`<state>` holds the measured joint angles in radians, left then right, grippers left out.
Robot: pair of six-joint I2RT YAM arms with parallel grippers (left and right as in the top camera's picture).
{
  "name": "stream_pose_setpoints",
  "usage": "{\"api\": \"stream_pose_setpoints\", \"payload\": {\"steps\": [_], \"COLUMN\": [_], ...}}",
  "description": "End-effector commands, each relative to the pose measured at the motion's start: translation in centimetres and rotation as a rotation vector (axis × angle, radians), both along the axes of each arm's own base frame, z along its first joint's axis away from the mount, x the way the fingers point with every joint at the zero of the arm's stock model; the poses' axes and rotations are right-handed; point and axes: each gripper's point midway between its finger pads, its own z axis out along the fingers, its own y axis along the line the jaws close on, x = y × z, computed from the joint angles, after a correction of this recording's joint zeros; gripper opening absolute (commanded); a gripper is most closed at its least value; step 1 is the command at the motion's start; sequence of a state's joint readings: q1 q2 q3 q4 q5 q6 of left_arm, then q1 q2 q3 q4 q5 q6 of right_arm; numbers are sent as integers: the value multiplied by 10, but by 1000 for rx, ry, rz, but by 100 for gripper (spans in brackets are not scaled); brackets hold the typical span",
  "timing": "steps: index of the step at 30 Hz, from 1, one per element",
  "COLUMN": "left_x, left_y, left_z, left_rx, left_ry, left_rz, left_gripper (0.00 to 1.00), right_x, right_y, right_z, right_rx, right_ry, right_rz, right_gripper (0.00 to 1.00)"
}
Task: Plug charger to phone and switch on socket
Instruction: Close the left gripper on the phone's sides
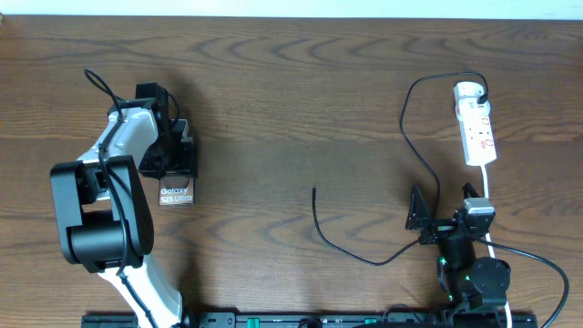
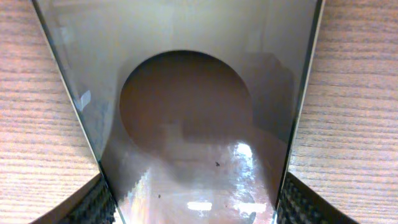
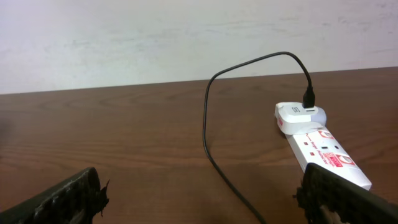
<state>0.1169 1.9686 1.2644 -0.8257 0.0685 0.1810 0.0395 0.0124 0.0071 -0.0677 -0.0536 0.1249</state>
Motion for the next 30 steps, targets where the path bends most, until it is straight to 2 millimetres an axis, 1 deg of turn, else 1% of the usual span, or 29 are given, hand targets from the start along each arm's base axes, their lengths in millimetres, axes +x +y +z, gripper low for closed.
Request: {"api": "stream_pose_setpoints", "payload": {"steps": [1,4,15,16,22,30], "left_x": [-5,-5,-5,-5,-5,-4], "left_y": [0,0,0,0,0,0], "left_z": [-5,-5,-5,-5,-5,-5], "left_rx": [0,0,0,0,0,0], "left_ry": [16,16,15,16,16,15], "left_rz": [-8,-8,-8,-8,-8,-8], "left_gripper": [51,46,46,48,77,86], "right_x": [0,0,0,0,0,0], "right_y": [-1,-1,-1,-1,-1,-1], "right_z": [0,0,0,0,0,0], "right_rx": [-6,-6,-6,-6,-6,-6], "right_ry": [-1,-1,-1,-1,-1,-1], "right_rz": [-1,-1,-1,-1,-1,-1], "right_gripper": [99,99,99,99,99,99]}}
